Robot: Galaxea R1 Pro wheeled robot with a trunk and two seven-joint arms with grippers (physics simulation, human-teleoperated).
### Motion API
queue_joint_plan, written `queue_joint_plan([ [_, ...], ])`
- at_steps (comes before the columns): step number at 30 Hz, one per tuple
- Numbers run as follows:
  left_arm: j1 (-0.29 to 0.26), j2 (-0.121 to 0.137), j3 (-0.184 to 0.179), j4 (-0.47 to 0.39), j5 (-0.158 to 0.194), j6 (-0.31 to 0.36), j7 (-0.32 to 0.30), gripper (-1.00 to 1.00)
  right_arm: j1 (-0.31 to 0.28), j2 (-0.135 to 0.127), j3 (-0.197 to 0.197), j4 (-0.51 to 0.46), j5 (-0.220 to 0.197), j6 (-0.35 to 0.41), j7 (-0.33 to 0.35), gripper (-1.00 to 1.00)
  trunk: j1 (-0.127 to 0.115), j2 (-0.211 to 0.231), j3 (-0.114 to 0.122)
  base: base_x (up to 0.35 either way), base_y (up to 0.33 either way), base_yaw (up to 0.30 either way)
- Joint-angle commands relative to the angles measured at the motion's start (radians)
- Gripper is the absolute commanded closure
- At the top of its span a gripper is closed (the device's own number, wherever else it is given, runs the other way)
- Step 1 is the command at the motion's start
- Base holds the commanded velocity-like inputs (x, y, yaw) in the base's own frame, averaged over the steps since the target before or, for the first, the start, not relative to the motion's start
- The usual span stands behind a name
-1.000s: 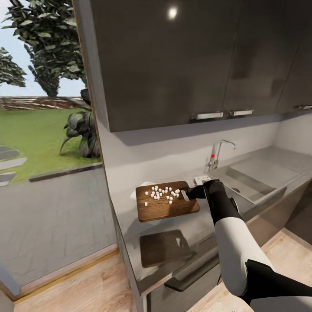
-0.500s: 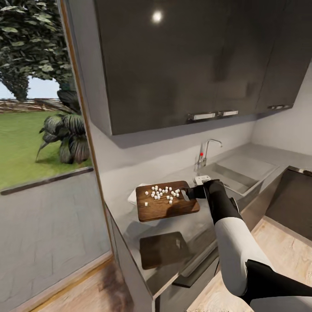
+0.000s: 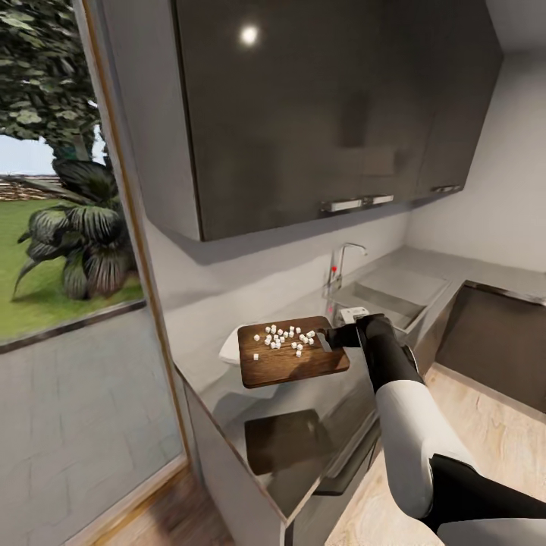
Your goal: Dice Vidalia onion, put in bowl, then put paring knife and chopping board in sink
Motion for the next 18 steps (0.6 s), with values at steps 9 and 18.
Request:
queue_joint_plan([
  [9,-0.001,-0.001,-0.009,0.004,0.009,-0.007,0.0,-1.0,-0.001,0.002,-0.005,-0.001,0.01,0.001,0.009,1.0,0.0,-0.001,0.007,0.0,0.281,-0.261],
  [18,-0.001,-0.001,-0.009,0.004,0.009,-0.007,0.0,-1.0,-0.001,0.002,-0.005,-0.001,0.01,0.001,0.008,1.0,0.0,-0.001,0.015,0.027,0.168,-0.258],
])
